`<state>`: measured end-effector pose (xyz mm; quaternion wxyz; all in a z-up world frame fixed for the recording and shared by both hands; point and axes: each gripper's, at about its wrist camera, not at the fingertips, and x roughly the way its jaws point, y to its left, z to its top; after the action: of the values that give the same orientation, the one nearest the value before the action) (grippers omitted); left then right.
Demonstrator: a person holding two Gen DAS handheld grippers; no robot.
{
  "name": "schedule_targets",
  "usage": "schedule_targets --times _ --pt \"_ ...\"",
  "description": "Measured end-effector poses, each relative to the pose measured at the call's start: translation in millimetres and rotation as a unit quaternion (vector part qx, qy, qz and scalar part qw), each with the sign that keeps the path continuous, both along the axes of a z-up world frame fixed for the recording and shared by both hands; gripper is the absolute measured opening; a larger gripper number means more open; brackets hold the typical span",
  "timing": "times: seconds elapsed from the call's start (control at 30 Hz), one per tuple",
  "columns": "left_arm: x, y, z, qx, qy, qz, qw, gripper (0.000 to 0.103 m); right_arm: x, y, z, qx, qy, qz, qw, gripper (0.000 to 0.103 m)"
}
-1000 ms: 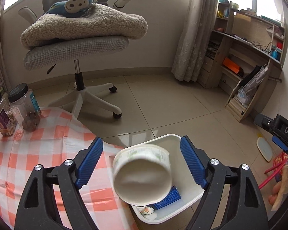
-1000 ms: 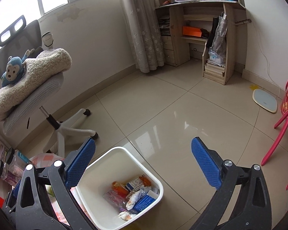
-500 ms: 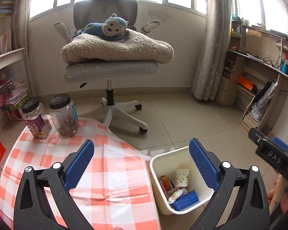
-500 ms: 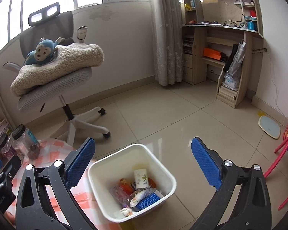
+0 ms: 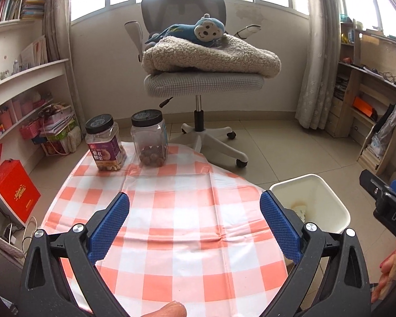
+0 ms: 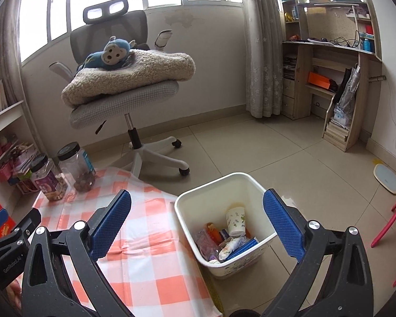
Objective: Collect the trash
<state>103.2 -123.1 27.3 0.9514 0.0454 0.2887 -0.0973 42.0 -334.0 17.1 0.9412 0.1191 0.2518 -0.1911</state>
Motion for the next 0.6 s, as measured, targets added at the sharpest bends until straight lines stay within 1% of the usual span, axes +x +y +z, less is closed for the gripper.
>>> schedule_targets --times 0.13,0.2,0.3,0.47,0.6 --pt "1.8 25.9 -17.6 -0.028 0.0 0.018 0.9995 0.096 11.9 23.4 -14.3 -0.023 0.021 0.03 0.999 0.096" --pt "5.9 33.3 -24.0 -0.03 0.011 0.022 0.9993 0.096 16.6 31.1 -18.3 -0.034 0.023 0.037 0.998 0.096" --pt "12.0 42.9 -28.7 -0.046 0.031 0.022 0.9983 0.096 23.3 37.8 -20.6 -0.039 0.02 0.045 0.998 0.096" --pt "18.0 49.3 -36.6 -0.041 0.051 0.035 0.9972 0.096 33.9 48.2 -23.0 -0.029 0.018 0.059 0.998 0.096" --pt "16.1 51.0 -37.0 -0.031 0.046 0.044 0.9975 0.096 37.1 55.1 -24.2 -0.031 0.017 0.066 0.997 0.096"
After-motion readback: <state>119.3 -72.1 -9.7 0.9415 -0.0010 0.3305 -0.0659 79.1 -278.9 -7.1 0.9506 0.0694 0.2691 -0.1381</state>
